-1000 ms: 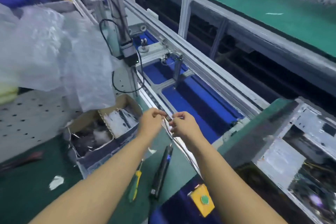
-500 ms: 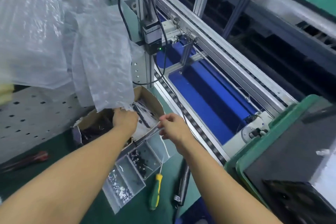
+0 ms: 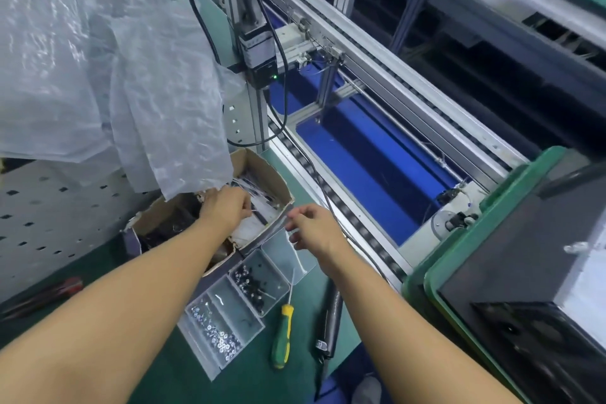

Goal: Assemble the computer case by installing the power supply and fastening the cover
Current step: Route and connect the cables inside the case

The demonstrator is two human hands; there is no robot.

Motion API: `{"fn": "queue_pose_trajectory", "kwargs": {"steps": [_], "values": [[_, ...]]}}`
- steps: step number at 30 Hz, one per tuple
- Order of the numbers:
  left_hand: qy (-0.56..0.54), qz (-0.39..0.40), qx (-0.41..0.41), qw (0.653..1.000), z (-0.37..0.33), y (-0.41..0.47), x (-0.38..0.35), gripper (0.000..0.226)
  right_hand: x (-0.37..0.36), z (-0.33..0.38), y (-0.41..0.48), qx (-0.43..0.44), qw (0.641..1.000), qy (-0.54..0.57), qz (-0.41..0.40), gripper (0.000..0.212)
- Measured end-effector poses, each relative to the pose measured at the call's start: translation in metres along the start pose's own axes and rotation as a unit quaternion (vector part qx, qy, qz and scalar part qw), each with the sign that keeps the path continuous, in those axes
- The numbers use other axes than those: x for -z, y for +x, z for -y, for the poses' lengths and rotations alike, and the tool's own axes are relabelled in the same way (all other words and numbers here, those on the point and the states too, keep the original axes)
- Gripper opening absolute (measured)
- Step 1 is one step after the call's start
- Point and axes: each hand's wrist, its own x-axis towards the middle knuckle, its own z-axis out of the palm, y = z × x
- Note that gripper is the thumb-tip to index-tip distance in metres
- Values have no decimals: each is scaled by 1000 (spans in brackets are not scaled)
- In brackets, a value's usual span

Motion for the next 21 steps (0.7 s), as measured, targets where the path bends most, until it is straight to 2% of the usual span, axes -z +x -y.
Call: {"fn": "queue_pose_trajectory", "kwargs": {"steps": [2, 6, 10, 12, 15, 17, 21], "values": [[-84, -16, 4, 996, 1, -2, 3, 16, 2, 0, -1, 2, 1000, 2, 2, 18], [-173, -49, -10, 984, 3, -5, 10, 24, 9, 1, -4, 6, 1000, 8, 0, 18], [-213, -67, -24, 974, -1, -13, 15, 21, 14, -2, -8, 6, 1000, 16, -3, 17], [-289, -80, -49, 953, -10, -20, 20, 15, 17, -4, -10, 12, 999, 28, -10, 18], [-424, -99, -74, 897, -43, -35, 37, 8, 25, -4, -15, 38, 996, 64, -42, 18], [-511, -122, -73, 848, -78, -46, 51, 10, 34, -3, -19, 43, 992, 104, -58, 16], [-717, -127, -62, 683, -156, -71, 83, 6, 67, 2, -36, 54, 974, 219, -12, 25]]}}
